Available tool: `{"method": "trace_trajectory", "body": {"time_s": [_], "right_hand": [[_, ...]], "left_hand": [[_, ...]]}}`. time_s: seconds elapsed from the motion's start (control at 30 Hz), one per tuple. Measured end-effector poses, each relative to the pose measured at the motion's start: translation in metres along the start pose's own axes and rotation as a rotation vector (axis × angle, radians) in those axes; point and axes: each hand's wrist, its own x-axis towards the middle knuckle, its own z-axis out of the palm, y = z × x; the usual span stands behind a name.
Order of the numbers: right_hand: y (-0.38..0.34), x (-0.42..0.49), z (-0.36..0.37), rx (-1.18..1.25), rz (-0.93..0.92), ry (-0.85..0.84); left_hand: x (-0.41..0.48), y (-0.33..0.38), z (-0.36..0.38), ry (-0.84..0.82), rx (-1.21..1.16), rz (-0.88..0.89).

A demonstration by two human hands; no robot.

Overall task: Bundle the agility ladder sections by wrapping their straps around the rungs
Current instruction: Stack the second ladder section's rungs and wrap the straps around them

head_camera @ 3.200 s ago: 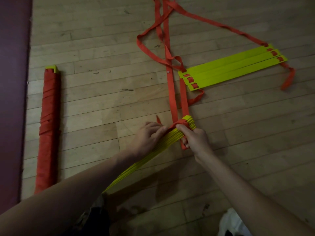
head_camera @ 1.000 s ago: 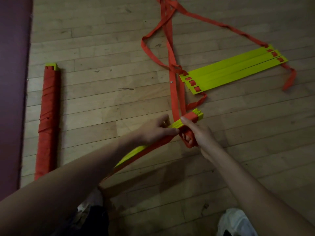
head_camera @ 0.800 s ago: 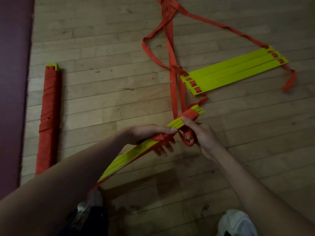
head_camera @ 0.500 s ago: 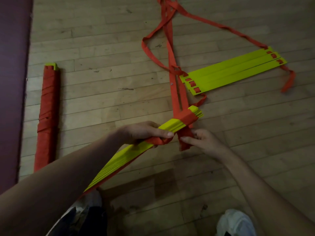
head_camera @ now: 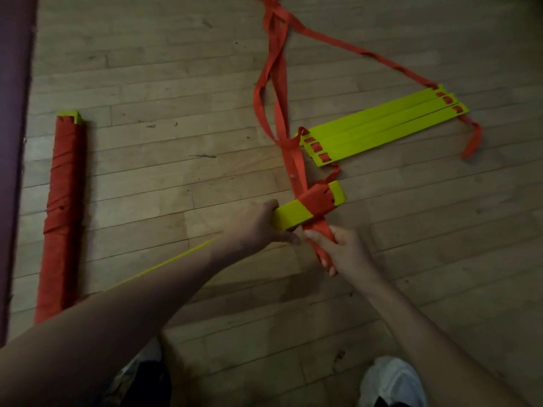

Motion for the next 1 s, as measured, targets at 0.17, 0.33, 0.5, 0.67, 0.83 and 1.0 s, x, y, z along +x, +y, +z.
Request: {"method": "trace_trajectory", "body": {"time_s": [0.17,0.33,0.5,0.67,0.83,1.0], "right_hand": [[0.006,0.001,0.001,-0.017,-0.003,0.094],[0.013,0.004,0.001,0.005,0.063,0.099],[0.015,0.005,-0.001,0.07,0.115,0.071],[0.014,0.003,0.003,0.038,0.121,0.036],[-0.043,-0.012,-0.024,0.031,0.009,-0.013],[-0.13,-0.06,-0.065,0.065,-0.205,-0.037]], "left_hand": [[0.006,0.001,0.025,-0.027,0.065,-0.071],[0.016,-0.003,0.015,-0.352,-0.18,-0.115],[0.018,-0.026,-0.005,-0.624,-0.522,-0.074],[0.003,-0.026,0.002,-0.598,-0.594,-0.074],[-0.005,0.01,-0.054,-0.419,-0.604,0.028],[-0.048,0.082,-0.142,-0.301,-0.524,0.136]]}}
